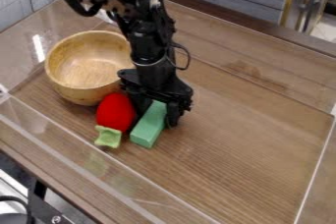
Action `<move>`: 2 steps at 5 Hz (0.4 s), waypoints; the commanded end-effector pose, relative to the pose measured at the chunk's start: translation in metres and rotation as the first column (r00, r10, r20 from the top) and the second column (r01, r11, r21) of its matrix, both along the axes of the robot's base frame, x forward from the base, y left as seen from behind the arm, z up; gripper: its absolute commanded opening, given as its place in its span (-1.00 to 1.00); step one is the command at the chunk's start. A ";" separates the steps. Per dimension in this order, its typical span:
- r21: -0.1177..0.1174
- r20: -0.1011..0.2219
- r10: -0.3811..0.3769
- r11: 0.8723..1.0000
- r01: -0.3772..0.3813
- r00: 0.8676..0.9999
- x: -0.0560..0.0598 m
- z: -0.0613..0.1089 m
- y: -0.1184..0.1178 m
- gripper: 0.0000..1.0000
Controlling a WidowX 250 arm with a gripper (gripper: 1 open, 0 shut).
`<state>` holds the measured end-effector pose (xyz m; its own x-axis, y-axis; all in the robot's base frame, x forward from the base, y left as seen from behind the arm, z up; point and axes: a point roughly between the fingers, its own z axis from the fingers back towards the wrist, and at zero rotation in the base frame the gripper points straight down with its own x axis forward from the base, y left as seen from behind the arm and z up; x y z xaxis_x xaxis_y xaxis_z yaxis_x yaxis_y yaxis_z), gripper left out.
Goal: Remove the green stick from the brown bowl and put it on the table
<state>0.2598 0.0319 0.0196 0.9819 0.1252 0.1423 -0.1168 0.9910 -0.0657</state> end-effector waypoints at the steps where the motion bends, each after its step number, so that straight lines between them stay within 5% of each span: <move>1: 0.004 0.018 -0.035 0.999 0.035 0.999 0.007 0.004 -0.004 -1.00; 2: -0.003 0.016 -0.052 0.999 0.052 0.999 0.012 0.007 -0.009 -1.00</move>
<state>0.2635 0.0240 0.0191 0.9881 0.0890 0.1255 -0.0803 0.9941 -0.0724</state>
